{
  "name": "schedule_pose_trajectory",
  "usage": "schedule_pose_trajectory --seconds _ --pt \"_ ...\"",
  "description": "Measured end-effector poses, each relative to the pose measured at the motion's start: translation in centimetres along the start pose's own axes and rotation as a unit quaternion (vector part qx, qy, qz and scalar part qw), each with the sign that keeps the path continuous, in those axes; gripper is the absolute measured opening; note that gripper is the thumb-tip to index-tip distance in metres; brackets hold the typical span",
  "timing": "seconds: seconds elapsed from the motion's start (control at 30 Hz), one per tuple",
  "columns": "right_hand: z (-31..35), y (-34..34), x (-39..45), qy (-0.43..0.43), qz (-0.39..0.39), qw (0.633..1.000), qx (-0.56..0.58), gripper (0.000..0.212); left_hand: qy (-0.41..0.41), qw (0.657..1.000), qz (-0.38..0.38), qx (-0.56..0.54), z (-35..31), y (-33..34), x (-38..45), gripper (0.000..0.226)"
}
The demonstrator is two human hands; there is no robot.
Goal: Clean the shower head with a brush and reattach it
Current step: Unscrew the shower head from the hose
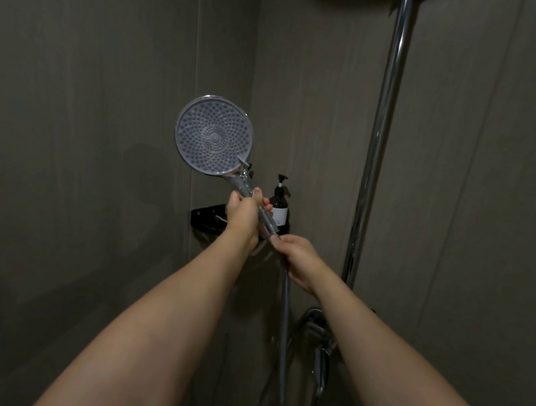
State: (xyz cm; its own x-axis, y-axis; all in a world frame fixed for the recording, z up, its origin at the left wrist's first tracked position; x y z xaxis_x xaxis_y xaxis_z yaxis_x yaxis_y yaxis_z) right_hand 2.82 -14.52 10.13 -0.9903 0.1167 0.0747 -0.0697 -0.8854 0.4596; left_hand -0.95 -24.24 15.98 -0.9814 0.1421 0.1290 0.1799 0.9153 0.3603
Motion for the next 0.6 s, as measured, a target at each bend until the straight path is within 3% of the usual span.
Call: schedule_pose_trajectory --seconds 0.6 --pt "0.52 -0.80 -0.10 -0.032 -0.006 0.996 -0.083 0.015 -0.001 1.000 -0.005 -0.006 0.14 0.50 -0.06 0.015"
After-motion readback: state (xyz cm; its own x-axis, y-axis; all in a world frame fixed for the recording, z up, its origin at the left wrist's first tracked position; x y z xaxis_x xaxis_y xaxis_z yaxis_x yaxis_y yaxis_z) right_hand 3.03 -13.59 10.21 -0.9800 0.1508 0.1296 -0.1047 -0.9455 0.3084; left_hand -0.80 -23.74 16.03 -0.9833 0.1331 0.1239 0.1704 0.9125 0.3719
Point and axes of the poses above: each hand's wrist, its own x-axis towards the middle knuckle, its own y-axis out of the palm, z = x × y, the point moved 3 cm from there along x, towards the middle knuckle, and after that the axes turned 14 degrees about x, right-handed, at the moved point
